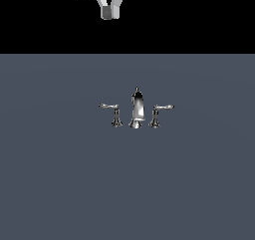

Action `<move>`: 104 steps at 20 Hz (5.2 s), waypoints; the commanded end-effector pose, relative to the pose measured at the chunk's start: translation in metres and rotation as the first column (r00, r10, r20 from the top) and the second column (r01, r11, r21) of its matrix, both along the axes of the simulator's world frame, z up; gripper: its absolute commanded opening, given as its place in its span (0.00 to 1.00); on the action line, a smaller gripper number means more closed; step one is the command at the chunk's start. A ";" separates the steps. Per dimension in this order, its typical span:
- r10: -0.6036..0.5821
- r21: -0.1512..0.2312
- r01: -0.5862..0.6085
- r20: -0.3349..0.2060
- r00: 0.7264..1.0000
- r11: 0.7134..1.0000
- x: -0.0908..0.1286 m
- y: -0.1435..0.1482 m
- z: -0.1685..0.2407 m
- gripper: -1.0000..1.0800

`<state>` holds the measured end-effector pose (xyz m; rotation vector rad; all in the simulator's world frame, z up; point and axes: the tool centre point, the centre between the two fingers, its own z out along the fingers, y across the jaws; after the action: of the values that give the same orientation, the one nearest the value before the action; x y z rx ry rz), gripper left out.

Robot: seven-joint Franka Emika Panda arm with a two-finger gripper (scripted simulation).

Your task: Turn on the faucet by rotating a designated handle.

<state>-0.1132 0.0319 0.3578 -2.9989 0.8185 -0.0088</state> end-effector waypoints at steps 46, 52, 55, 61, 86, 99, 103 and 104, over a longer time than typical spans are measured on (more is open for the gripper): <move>-0.868 -0.031 0.868 -0.013 0.496 0.496 0.217 -0.191 -0.264 0.00; -0.872 -0.031 0.872 -0.014 0.489 0.489 0.218 -0.194 -0.265 0.00; -0.869 -0.030 0.869 -0.014 0.494 0.494 0.217 -0.192 -0.264 0.00; -0.869 -0.030 0.869 -0.014 0.494 0.494 0.212 -0.194 -0.264 0.00; -0.866 -0.025 0.866 -0.012 0.499 0.499 0.153 -0.195 -0.263 0.00; -0.870 -0.028 0.870 -0.011 0.492 0.493 0.127 -0.183 -0.264 0.00; -0.870 -0.029 0.869 -0.012 0.493 0.493 0.119 -0.167 -0.264 0.00; -0.870 -0.029 0.869 -0.013 0.493 0.494 0.117 -0.163 -0.264 0.00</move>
<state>0.0052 -0.1502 0.0939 -2.1815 2.2637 -0.0120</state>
